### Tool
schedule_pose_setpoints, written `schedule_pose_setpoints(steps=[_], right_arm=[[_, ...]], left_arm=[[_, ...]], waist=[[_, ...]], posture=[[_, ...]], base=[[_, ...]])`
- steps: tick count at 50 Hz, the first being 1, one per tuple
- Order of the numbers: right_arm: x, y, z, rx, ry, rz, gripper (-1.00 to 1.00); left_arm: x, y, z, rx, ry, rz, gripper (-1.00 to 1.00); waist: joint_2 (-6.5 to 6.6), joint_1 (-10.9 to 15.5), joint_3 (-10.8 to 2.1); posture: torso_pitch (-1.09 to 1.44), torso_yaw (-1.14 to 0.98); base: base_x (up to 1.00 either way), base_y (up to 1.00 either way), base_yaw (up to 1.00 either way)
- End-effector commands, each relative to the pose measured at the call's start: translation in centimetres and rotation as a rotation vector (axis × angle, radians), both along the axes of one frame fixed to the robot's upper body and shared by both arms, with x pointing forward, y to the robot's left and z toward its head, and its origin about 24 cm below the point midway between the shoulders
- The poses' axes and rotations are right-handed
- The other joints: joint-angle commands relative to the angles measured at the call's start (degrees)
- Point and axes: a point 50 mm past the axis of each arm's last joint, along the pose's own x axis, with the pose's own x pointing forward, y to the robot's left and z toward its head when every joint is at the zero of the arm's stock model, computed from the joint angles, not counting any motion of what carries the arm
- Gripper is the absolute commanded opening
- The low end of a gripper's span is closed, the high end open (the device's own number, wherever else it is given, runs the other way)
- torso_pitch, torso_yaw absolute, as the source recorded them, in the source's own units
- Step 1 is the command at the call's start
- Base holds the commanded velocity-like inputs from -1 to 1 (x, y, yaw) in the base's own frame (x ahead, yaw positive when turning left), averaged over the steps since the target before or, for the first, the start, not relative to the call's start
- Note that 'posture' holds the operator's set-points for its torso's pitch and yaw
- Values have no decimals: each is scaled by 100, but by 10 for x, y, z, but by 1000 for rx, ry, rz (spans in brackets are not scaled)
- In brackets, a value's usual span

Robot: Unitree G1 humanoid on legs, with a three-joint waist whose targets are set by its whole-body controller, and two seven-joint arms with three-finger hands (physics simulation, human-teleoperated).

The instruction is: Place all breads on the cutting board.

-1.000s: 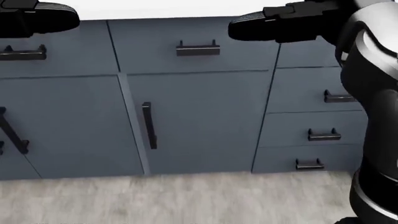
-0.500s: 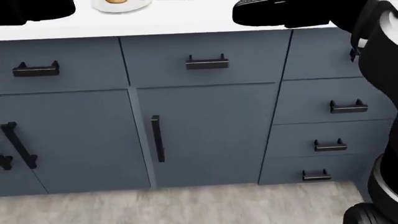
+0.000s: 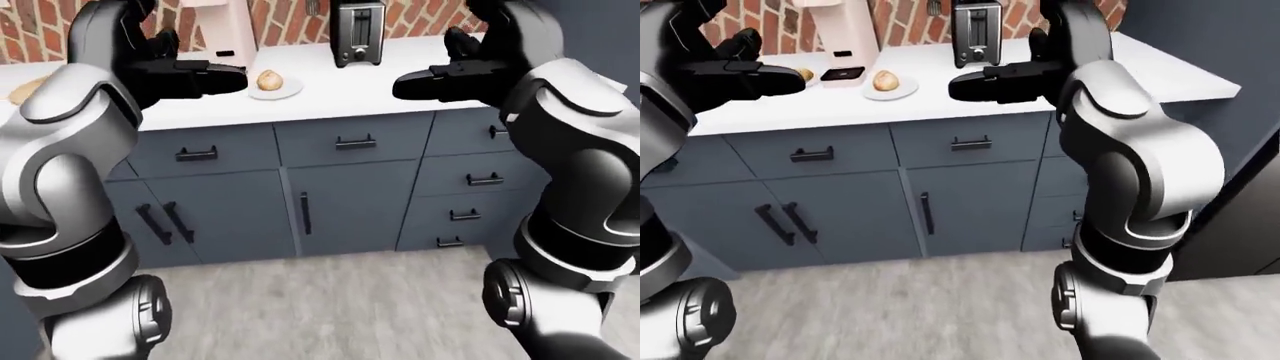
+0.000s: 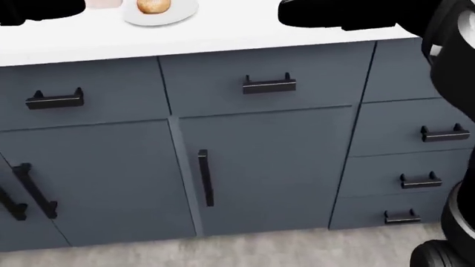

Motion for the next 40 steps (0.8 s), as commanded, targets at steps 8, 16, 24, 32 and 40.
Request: schedule_pose_setpoints(steps=[8, 16, 24, 32, 40], right_arm=[[-6, 0, 17, -4, -70, 4, 100], [-6, 0, 16, 4, -68, 9, 100], [-2, 1, 18, 2, -63, 14, 100], [12, 9, 12, -5, -53, 27, 100], [6, 13, 16, -1, -62, 41, 100]], left_arm=[[-5, 0, 15, -3, -67, 8, 100], [-7, 1, 15, -6, -67, 10, 100], [-3, 0, 16, -12, -64, 10, 100], [3, 5, 9, -18, -51, 15, 100], [-5, 3, 7, -28, -47, 11, 100]], waist=[[-364, 57, 18], [-749, 89, -91], [-245, -4, -62], [-192, 47, -49], [-563, 143, -29]], posture=[[0, 0], [0, 0], [0, 0], [0, 0], [0, 0]], base=[[26, 36, 0], [26, 41, 0], [26, 43, 0], [26, 43, 0], [18, 31, 0]])
